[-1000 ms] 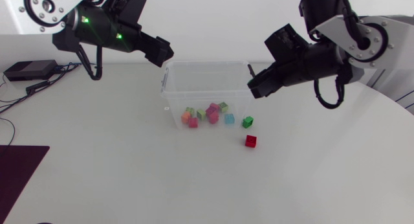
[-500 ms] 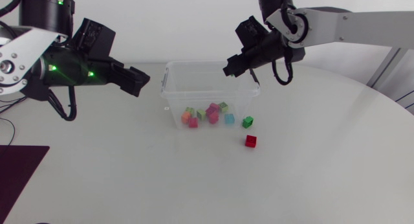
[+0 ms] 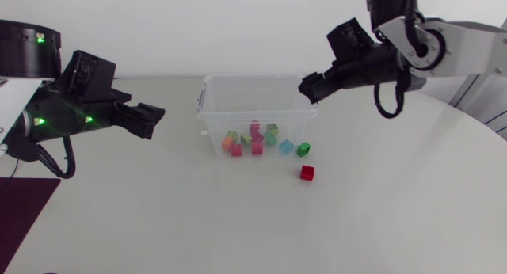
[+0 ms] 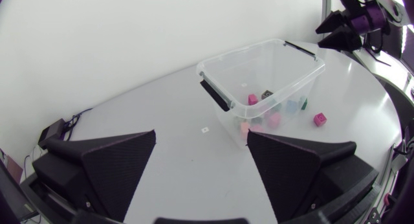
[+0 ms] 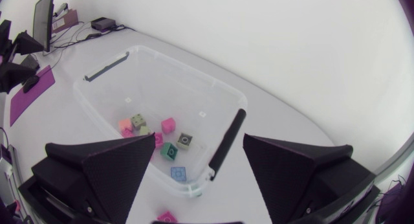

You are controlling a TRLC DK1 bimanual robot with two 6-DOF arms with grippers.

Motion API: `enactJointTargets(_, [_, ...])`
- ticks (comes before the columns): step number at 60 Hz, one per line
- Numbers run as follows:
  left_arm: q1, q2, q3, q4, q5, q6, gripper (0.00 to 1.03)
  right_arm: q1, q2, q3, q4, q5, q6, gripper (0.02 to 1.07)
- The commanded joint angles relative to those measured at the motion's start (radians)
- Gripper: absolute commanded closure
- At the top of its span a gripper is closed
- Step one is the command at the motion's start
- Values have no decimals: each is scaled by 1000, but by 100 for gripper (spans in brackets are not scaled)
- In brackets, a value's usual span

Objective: Pick up the duplo bricks and place them in the container

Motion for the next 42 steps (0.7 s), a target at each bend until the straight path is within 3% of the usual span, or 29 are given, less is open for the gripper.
enactJointTargets(1, [14,-36,-50,15,-9,1,5,-25,-52,-115,19,-13,-24,7])
enactJointTargets(19, [41,-130,-150,19,-9,18,5,-111,-89,-364,120,-67,-58,7])
enactJointTargets(42, [73,-222,-294,81,-34,18,5,-120,230,-272,220,-67,-103,7])
